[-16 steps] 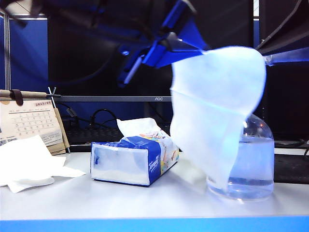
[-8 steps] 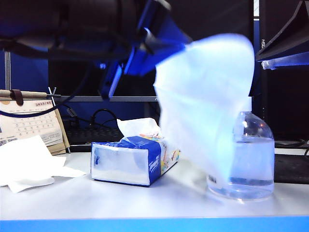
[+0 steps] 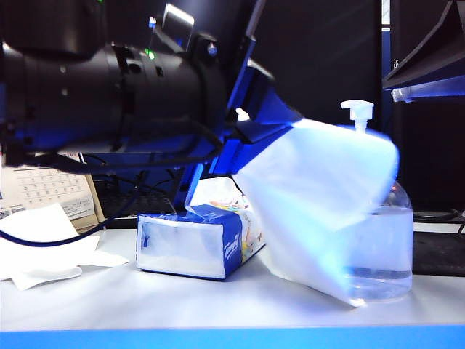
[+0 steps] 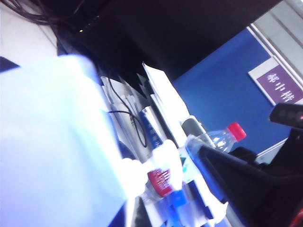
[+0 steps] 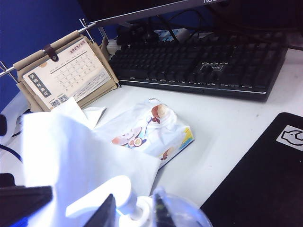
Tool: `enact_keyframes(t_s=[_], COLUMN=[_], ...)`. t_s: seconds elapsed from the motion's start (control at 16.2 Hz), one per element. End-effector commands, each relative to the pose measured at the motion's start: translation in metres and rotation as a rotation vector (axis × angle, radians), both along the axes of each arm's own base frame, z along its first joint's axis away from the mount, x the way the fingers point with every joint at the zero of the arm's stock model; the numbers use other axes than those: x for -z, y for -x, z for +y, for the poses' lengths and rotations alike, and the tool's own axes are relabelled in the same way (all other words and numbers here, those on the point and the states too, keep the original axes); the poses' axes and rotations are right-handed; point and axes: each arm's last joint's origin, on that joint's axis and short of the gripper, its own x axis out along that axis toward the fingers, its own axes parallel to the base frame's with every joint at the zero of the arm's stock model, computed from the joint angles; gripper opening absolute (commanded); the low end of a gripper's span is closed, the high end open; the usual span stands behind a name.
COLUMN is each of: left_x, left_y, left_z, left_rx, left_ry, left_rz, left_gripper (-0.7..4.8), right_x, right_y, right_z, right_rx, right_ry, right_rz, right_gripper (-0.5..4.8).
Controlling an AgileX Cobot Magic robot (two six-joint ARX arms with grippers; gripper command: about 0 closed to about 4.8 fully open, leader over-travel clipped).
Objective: Pull out a tissue from the tissue dispenser, then press the switch of the alcohol sanitizer bottle to drop some sanitizer on the paper tissue, and finally place the treated tissue on the table.
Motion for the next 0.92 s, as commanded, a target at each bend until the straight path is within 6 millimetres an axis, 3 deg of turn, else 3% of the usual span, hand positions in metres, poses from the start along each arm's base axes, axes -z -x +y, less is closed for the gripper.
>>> enact_keyframes(t_s=[0.06,0.31,0.55,0.8,0.92], left_x=[-0.01,-0.022,-0.014,-0.022,-0.014], left_y=[-0.001,-0.003,-0.001,-0.003,-0.004], left_z=[-0.004,-0.016,-0.018,-0.016,-0.018], left_rx=[0.022,0.126,0.213,0.185,0.188], left_ry=[0.062,0.084,0.001,0.016,-0.017], left_rz=[-0.03,-0.082,-0.068,-0.191,-0.174], left_gripper=[-0.06,-0.06,-0.06,-0.06,-0.06], right_x=[-0.004,-0.004,-0.004,-0.004,-0.004], right_y=[0.0,0.0,0.0,0.0,0.0], right_z=[0.0,0.0,0.001,0.001,0.001], right_rx=[-0.003,-0.004,-0.03,-0.035,-0.035], right_ry=[-0.007,-0.009,-0.014,-0.016,-0.016], right_rz=[-0.031,-0.035,-0.035,-0.034,-0.035], right_gripper=[1.06,1.06,1.06,1.06,1.06])
